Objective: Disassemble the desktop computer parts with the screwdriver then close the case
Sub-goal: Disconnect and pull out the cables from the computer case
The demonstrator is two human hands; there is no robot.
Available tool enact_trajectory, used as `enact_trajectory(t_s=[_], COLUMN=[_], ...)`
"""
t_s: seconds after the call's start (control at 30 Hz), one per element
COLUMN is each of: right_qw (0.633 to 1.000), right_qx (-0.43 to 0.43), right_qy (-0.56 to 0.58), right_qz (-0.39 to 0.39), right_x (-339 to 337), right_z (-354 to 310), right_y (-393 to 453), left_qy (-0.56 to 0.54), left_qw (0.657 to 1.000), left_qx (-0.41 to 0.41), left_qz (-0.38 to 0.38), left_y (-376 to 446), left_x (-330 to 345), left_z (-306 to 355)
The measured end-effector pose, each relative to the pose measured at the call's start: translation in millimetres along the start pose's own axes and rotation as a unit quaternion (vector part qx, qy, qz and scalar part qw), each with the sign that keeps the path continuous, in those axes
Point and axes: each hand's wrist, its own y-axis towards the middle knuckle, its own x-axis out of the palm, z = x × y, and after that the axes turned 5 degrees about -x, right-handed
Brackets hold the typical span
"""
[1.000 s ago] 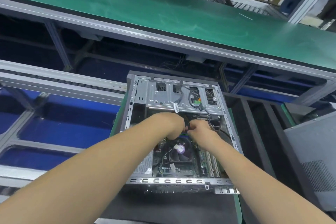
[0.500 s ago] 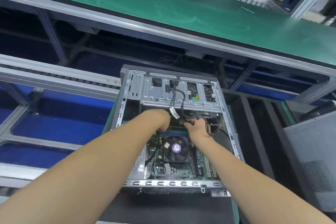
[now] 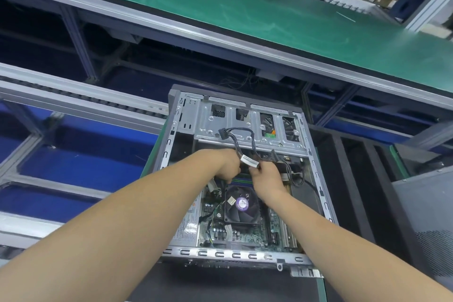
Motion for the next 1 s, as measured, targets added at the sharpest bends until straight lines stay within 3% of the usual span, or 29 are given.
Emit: enact_trajectory(t_s=[0.13, 0.33, 0.5, 0.67, 0.83, 1.0], right_qw=[0.999, 0.997, 1.000, 0.996, 0.982, 0.983], right_qx=[0.014, 0.053, -0.006, -0.049, -0.068, -0.084], right_qy=[0.032, 0.048, -0.015, -0.070, -0.167, -0.155], right_qz=[0.023, 0.026, -0.003, -0.037, -0.064, -0.045], right_x=[1.2, -1.0, -1.9, -5.1, -7.8, -7.8], right_z=[-0.9, 0.0, 2.1, 5.2, 5.0, 8.7], right_y=[-0.5, 1.9, 2.6, 10.4, 18.0, 21.7], left_qy=[-0.034, -0.047, 0.002, 0.001, -0.028, -0.047], left_qw=[0.995, 0.989, 0.994, 0.999, 0.998, 0.997], left_qx=[0.009, -0.011, 0.000, -0.034, -0.044, -0.062], left_qz=[-0.088, -0.140, -0.114, -0.036, -0.047, -0.029], left_y=[-1.6, -2.0, -9.7, -19.3, -28.2, -28.3], left_x=[-8.7, -8.3, -11.3, -12.2, -7.5, -5.4], left_z=[1.2, 2.9, 2.8, -2.4, -0.3, -5.9])
